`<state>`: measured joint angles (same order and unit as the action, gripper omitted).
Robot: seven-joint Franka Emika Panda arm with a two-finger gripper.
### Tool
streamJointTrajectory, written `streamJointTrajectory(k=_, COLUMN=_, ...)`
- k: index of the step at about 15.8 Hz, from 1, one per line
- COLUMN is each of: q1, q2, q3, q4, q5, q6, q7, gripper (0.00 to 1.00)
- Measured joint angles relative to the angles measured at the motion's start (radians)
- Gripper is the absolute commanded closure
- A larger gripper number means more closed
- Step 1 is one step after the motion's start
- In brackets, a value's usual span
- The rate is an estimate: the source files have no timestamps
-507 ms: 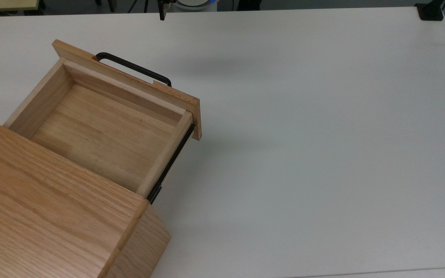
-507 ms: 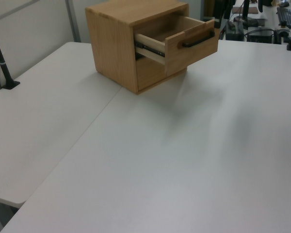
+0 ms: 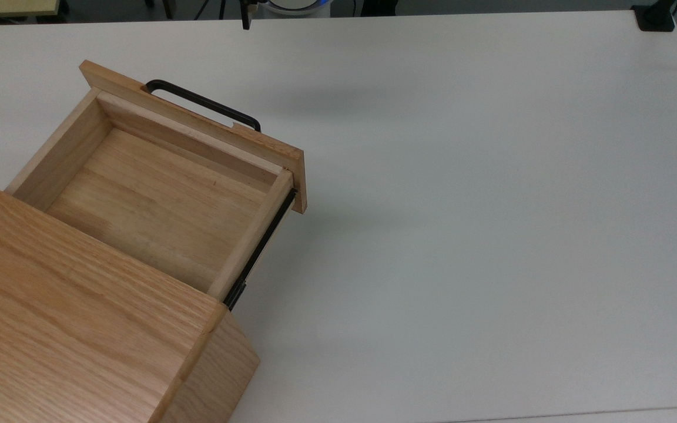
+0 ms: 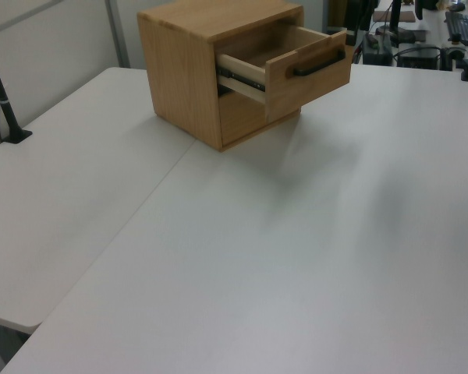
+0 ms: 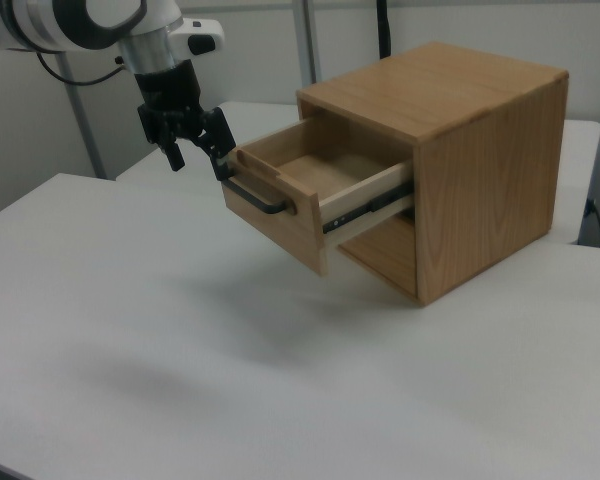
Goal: Close the drawer by sliding it
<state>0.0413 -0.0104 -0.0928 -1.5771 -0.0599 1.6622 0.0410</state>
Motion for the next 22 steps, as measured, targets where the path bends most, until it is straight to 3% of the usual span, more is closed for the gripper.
streamJointTrajectory(k=3, q1=0.000, q2=0.000, q3=0.000, q4=0.000, q5=0.000, q6=0.000, q7=-0.003, gripper=0.00)
streamJointTrajectory(k=7, q1=0.001, q2=0.003, q3=0.000, q4=-0.007, q5=0.000, q6=-0.001, q7=-0.009, gripper=0.47)
streamJointTrajectory(k=9, q1=0.005, q2=0.018, q3=0.000, q4=-0.013, q5=0.009, q6=-0.001, q7=0.029, gripper=0.80)
streamJointTrajectory(k=10, q1=0.008, q2=0.035, q3=0.000, q4=-0.014, q5=0.013, q6=-0.001, q7=0.060, gripper=0.90)
streamJointTrajectory(k=13, q1=0.017, q2=0.075, q3=0.002, q4=-0.014, q5=0.014, q6=0.019, q7=0.150, gripper=1.00)
streamJointTrajectory(k=22, q1=0.016, q2=0.149, q3=0.003, q4=-0.013, q5=0.014, q6=0.249, q7=0.426, gripper=1.00)
